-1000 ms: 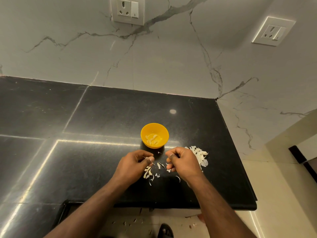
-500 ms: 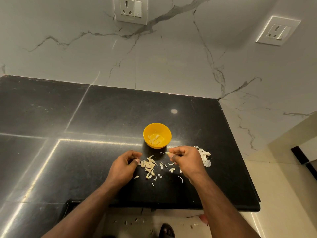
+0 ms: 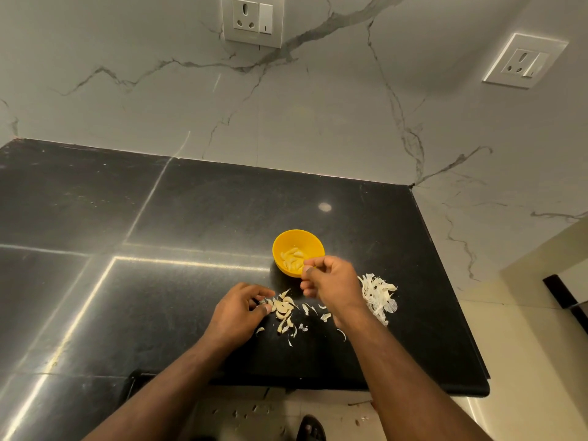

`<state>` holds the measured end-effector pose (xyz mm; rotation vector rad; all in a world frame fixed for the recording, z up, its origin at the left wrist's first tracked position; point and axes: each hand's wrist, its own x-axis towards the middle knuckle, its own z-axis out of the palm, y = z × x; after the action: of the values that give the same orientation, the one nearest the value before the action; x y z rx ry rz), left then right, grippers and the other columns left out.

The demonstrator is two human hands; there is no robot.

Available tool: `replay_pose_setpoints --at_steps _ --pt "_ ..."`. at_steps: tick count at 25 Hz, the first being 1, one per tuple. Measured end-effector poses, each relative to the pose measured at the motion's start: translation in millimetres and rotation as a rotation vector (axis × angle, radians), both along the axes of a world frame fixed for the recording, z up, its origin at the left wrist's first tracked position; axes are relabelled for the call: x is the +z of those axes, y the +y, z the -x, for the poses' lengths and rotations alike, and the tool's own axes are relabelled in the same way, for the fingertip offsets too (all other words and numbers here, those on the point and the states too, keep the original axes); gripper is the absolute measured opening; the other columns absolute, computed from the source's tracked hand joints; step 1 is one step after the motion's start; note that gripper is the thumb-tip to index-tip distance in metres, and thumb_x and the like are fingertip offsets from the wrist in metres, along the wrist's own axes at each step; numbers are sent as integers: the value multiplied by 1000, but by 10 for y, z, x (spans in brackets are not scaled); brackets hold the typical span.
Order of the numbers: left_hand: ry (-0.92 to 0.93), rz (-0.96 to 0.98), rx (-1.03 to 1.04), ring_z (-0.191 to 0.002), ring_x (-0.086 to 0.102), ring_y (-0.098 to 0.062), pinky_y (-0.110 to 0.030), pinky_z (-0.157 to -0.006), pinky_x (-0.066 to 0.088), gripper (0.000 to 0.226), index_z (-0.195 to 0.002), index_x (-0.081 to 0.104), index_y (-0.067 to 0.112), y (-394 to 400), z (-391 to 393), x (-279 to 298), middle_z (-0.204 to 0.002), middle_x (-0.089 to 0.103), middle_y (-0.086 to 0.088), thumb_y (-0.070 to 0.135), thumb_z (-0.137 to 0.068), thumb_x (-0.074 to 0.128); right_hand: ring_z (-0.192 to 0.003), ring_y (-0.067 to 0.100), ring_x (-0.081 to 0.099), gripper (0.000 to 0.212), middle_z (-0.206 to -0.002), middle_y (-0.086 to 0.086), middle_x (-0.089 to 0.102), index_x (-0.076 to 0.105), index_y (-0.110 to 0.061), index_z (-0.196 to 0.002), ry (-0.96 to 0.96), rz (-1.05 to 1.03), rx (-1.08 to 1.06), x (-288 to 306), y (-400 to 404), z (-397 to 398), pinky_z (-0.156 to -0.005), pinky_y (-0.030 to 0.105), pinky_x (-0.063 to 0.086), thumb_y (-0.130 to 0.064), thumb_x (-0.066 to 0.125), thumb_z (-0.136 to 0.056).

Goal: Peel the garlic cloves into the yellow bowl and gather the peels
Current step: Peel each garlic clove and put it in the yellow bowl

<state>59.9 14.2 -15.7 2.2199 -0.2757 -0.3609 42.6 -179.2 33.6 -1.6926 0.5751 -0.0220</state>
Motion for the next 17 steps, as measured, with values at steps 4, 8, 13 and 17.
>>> replay_pose_setpoints --at_steps 4,8,13,17 --pt "-10 -1 26 -88 57 -2 -14 -69 40 23 -110 67 38 -3 3 13 -102 57 16 23 -93 69 -83 17 70 15 -96 8 73 69 -14 -105 158 -165 3 -295 30 296 -80 35 61 -6 65 -93" --pt "18 42 50 -92 59 -3 -19 -75 45 26 -111 66 39 16 11 -3 -106 60 14 21 -93 68 -87 2 67 14 -89 -15 71 74 -25 -101 -8 370 -75 -342 -135 336 -86 33 58 -16 68 -92" --pt "49 62 -49 -93 57 -5 -18 -76 47 34 -114 66 39 150 61 4 -108 56 12 19 -88 74 -100 5 64 24 -109 -8 72 74 -22 -115 -11 532 270 -278 57 260 -92 23 50 -17 61 -96" --pt "23 -63 -210 -97 53 -4 -13 -75 45 36 -114 63 42 248 103 0 -113 49 21 21 -88 74 -110 19 58 30 -117 1 63 70 -22 -123 35 803 467 -393 161 144 -95 32 48 -16 51 -101"
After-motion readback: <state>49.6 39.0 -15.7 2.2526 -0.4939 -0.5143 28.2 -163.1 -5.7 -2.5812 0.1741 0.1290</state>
